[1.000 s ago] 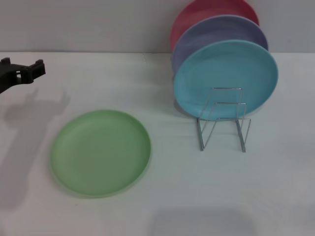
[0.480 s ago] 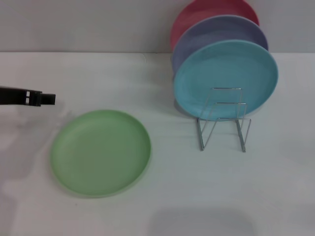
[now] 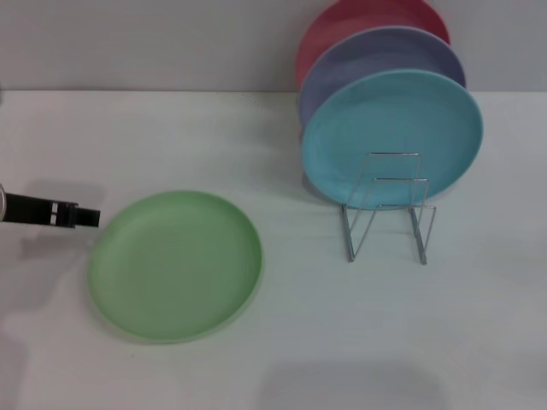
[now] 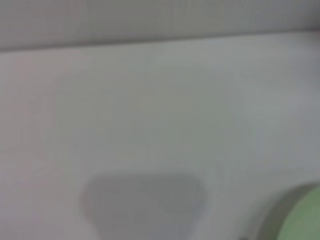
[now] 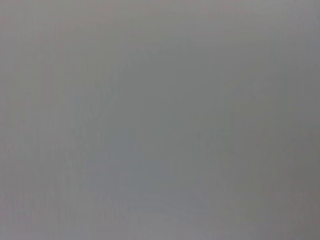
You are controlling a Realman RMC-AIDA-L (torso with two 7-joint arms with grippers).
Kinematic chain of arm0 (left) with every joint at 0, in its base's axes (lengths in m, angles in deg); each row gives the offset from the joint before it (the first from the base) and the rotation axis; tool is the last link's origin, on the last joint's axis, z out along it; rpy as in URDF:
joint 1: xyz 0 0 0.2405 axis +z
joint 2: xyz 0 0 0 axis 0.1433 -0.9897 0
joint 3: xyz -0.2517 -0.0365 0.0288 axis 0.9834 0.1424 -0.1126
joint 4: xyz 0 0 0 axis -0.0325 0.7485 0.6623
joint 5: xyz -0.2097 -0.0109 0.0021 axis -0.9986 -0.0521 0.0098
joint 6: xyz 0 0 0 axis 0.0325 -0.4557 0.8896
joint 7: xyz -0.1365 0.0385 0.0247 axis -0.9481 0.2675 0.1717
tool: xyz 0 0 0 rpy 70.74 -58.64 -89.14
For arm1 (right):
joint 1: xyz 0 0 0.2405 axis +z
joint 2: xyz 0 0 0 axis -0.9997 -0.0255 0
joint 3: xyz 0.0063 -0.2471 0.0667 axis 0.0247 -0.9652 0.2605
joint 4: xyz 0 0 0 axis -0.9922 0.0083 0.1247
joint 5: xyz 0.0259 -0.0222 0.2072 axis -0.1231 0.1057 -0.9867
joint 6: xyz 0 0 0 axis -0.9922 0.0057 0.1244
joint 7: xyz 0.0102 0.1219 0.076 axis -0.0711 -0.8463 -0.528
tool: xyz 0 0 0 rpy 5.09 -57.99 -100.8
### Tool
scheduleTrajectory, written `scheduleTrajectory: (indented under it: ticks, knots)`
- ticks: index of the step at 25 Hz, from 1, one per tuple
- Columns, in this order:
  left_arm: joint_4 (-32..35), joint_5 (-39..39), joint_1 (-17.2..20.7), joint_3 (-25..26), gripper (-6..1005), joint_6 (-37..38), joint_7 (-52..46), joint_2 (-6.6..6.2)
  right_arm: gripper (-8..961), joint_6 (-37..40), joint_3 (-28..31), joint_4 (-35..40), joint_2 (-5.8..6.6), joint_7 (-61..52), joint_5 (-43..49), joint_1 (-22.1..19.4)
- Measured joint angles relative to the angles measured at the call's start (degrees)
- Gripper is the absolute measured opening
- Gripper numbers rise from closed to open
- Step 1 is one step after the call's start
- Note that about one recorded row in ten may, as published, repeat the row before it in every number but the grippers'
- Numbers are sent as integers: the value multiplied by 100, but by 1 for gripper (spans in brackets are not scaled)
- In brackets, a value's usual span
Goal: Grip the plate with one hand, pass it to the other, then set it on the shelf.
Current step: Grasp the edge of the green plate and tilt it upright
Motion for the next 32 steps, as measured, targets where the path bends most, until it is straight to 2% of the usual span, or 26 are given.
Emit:
scheduleTrajectory:
  ticks: [7, 14, 23, 32]
  knots:
    - [-105, 2, -52, -195, 706, -222, 3, 2, 832, 7, 0, 5, 0, -1, -2, 0]
    - [-545, -1, -292, -318, 695, -327, 8, 1, 831, 35, 0, 4, 0, 0, -19, 2]
    - [-636, -2, -426, -398, 681, -472, 150, 2, 831, 11, 0, -5, 0, 0, -24, 2]
    - [-545, -6, -439, -446, 503, -438, 219, 13, 831, -7, 0, -5, 0, 0, -24, -7]
